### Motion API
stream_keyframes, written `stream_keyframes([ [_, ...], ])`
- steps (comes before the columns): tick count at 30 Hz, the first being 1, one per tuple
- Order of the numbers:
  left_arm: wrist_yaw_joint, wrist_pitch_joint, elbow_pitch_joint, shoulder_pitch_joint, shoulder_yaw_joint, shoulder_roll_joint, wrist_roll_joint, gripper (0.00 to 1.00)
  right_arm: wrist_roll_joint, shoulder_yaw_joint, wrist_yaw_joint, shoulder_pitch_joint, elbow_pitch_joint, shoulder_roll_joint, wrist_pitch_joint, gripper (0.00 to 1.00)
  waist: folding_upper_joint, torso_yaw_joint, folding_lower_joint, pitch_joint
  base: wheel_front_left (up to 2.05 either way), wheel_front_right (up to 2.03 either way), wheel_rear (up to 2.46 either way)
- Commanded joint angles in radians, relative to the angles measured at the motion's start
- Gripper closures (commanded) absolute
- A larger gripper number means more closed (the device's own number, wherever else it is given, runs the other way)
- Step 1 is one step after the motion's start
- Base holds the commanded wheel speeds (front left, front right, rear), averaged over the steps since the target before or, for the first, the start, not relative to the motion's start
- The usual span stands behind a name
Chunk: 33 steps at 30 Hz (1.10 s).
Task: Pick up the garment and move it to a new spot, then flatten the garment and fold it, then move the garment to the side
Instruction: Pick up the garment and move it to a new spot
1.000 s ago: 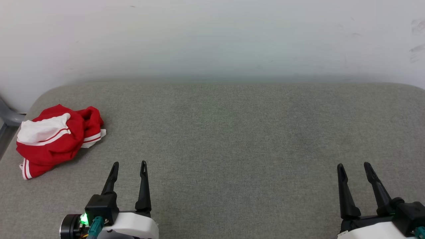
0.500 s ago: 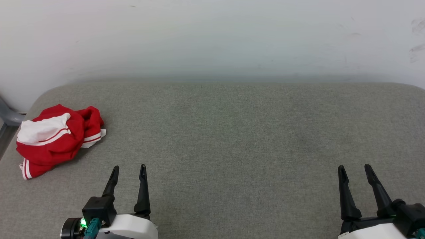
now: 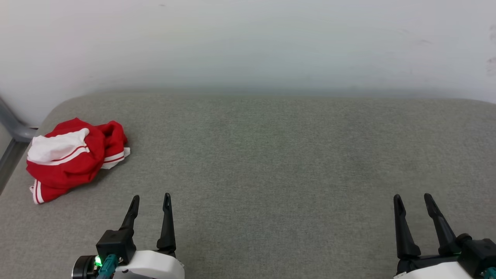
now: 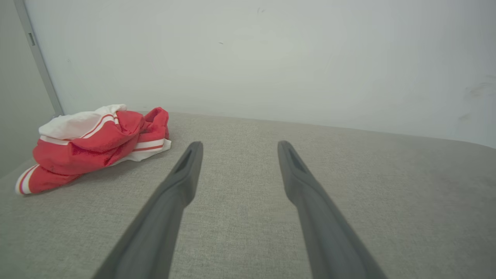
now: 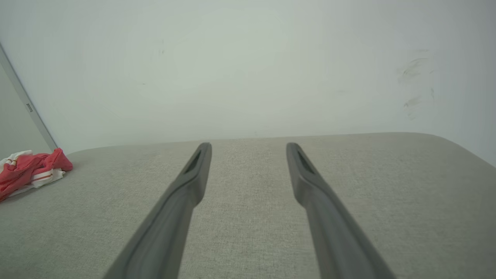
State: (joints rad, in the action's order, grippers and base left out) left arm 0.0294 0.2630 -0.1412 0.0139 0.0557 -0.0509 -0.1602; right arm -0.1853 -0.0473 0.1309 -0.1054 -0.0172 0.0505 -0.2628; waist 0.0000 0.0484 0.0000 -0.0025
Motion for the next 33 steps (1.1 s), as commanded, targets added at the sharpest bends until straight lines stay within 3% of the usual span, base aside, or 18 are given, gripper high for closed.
stream_keyframes([
  [1, 0.005, 0.003, -0.003, -0.011, -0.003, 0.001, 0.006, 0.0, 0.004, 0.007, 0.0, -0.011, -0.001, -0.001, -0.003, 0.0, 0.0, 0.013, 0.0, 0.002, 0.0, 0.0, 0.0],
  [10, 0.01, 0.003, -0.009, -0.013, -0.018, 0.001, 0.016, 0.0, 0.017, 0.019, 0.0, -0.014, 0.007, -0.001, -0.003, 0.0, 0.0, 0.1, 0.0, 0.011, 0.0, 0.0, 0.0],
  [33, 0.017, 0.003, -0.024, 0.003, -0.068, 0.001, 0.004, 0.0, 0.044, 0.047, 0.0, -0.007, 0.005, -0.001, -0.003, 0.0, 0.0, 0.401, 0.0, 0.014, 0.0, 0.0, 0.0],
])
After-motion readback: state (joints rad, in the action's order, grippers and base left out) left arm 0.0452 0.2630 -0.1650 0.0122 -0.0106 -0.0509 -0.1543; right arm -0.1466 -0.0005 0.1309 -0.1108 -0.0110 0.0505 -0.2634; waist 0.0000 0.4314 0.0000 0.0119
